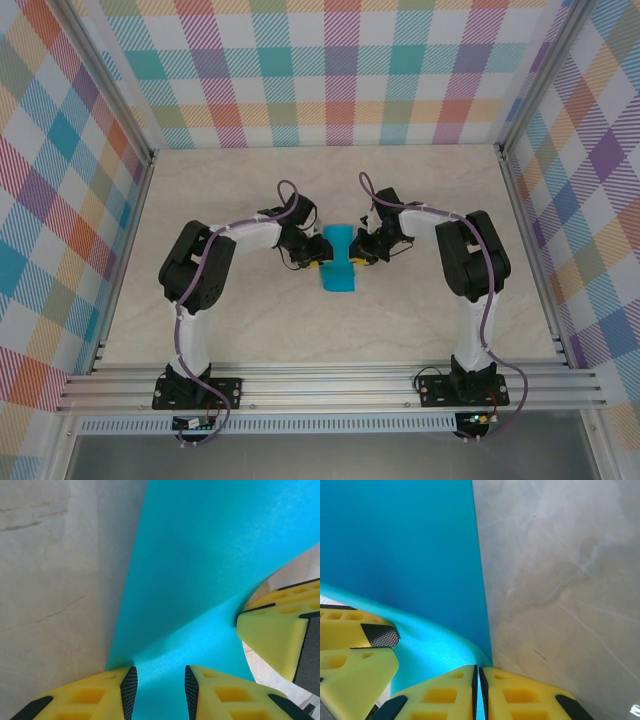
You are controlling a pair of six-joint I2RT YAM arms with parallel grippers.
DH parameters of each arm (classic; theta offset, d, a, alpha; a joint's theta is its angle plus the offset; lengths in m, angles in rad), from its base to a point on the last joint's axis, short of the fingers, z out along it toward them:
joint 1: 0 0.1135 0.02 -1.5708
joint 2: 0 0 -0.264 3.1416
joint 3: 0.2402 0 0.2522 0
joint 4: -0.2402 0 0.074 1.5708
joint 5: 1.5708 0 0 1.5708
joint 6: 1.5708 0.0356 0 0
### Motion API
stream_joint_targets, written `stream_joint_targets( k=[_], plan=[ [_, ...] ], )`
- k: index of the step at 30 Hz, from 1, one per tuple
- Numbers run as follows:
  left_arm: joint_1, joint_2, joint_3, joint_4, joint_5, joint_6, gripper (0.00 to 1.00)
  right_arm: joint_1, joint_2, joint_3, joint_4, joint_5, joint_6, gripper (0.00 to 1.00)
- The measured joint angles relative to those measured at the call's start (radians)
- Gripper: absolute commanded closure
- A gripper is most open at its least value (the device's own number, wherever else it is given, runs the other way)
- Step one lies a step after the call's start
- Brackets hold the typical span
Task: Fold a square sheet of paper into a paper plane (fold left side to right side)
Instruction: First fold the square sheet of paper in half at the center of the table.
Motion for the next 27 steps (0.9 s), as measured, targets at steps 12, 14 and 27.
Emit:
stream_joint_targets(
  k=[12, 14, 27],
  plan=[
    [0.045, -0.073, -0.079, -0.005, -0.005, 0.015, 0.65, 0.0, 0.002, 0.005, -0.005, 0.0, 0.0, 0.87],
    [0.052, -0.089, -0.079, -0.016, 0.0, 0.019, 0.66, 0.0, 0.002, 0.005, -0.005, 0.0, -0.001, 0.87],
    [0.034, -0.01, 0.047, 0.045, 0.142, 0.026, 0.71, 0.0, 0.007, 0.015, -0.019, 0.0, -0.005, 0.87]
  ],
)
